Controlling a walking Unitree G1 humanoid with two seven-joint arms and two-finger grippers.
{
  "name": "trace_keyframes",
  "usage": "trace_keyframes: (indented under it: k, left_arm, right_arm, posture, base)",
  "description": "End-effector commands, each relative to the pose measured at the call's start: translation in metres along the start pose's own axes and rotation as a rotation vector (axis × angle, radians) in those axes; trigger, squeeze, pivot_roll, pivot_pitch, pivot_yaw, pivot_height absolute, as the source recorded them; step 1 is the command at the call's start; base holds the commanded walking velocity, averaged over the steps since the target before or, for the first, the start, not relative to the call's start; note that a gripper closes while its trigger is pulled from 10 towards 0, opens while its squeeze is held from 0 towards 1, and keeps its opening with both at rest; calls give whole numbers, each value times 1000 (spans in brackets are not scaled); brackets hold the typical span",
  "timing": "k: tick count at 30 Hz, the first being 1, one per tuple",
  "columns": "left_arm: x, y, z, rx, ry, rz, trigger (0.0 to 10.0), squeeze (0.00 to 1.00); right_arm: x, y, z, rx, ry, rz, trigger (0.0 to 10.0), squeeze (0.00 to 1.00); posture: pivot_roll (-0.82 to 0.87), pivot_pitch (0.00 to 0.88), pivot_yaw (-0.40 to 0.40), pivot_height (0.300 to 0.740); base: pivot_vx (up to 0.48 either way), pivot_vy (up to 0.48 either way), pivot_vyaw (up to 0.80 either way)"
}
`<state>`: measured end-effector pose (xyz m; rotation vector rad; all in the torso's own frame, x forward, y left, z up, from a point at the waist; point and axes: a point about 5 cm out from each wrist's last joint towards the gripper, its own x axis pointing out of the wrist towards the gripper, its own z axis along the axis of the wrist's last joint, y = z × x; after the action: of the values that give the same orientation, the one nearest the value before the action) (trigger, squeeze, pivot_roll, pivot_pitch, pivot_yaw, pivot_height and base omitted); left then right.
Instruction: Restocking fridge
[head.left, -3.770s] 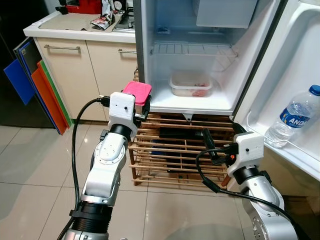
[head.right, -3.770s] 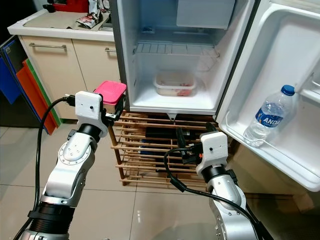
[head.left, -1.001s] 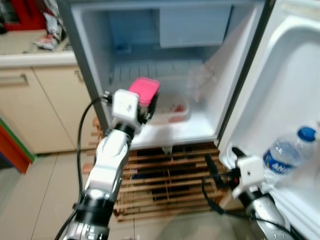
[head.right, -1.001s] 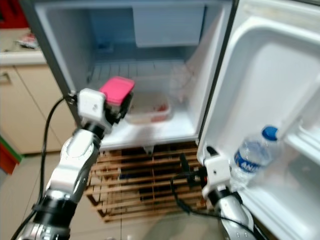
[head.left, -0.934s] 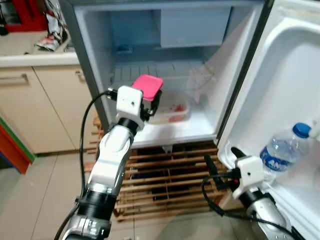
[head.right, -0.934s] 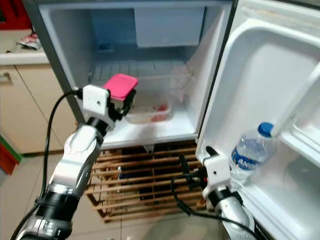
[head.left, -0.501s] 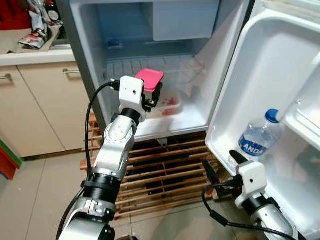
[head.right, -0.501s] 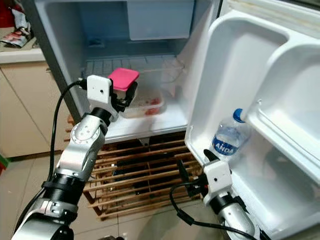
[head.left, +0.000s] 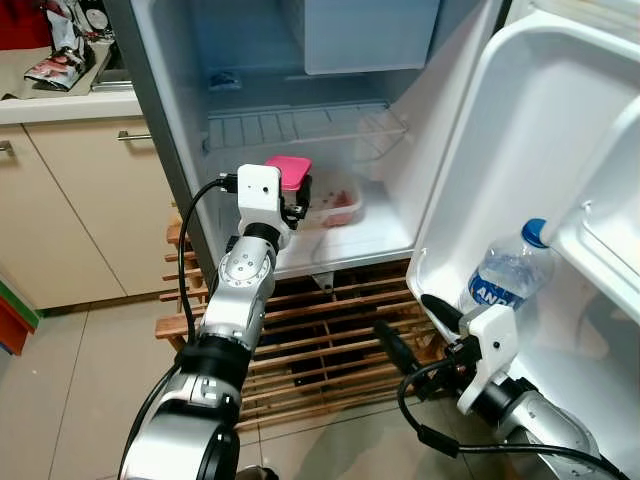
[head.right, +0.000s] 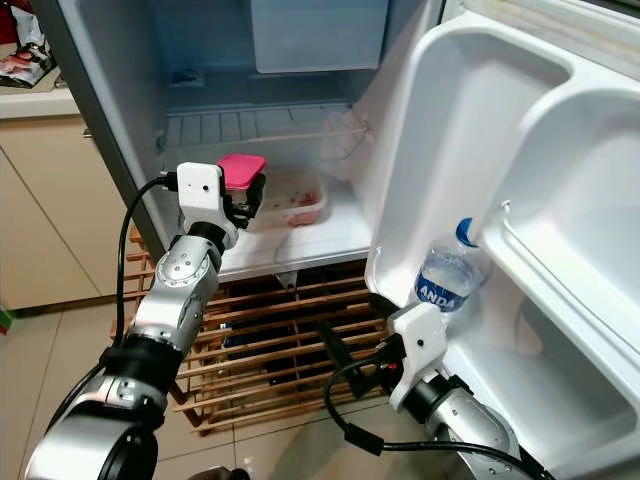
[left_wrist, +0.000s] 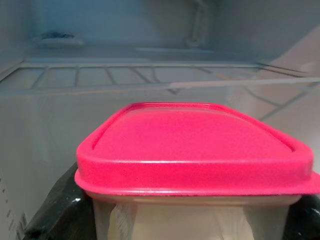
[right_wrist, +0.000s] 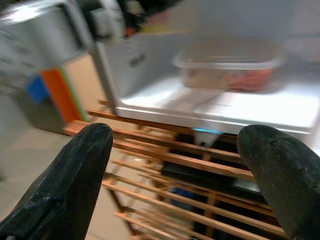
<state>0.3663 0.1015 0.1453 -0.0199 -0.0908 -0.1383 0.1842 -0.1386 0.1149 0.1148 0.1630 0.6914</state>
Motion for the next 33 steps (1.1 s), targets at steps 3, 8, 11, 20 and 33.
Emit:
trace_keyframes:
  k: [3, 8, 11, 20, 33]
  left_arm:
    - [10, 4, 7, 35, -23, 44, 10000, 0]
    - [19, 4, 8, 40, -10, 66, 10000, 0]
    - [22, 6, 6, 45, 13, 81, 10000, 0]
    - [19, 9, -8, 87, 85, 102, 10000, 0]
    - [26, 16, 5, 87, 53, 158, 10000, 1000]
  right_arm:
    - [-7, 8, 5, 23, 38, 78, 10000, 0]
    - [-13, 17, 7, 41, 80, 125, 10000, 0]
    - [-18, 19, 9, 45, 102, 117, 10000, 0]
    - [-30, 21, -4, 64, 158, 41, 10000, 0]
    - [-34, 48, -20, 66, 195, -10, 10000, 0]
  posture:
    - [-223, 37, -12, 740]
    - [-251, 70, -27, 740]
    - [-270, 88, -28, 740]
    - [-298, 148, -44, 740]
    - [-337, 200, -67, 740]
  base:
    - [0, 0, 0]
    - [0, 0, 0]
    - [0, 0, 0]
    - [0, 0, 0]
    - [0, 0, 0]
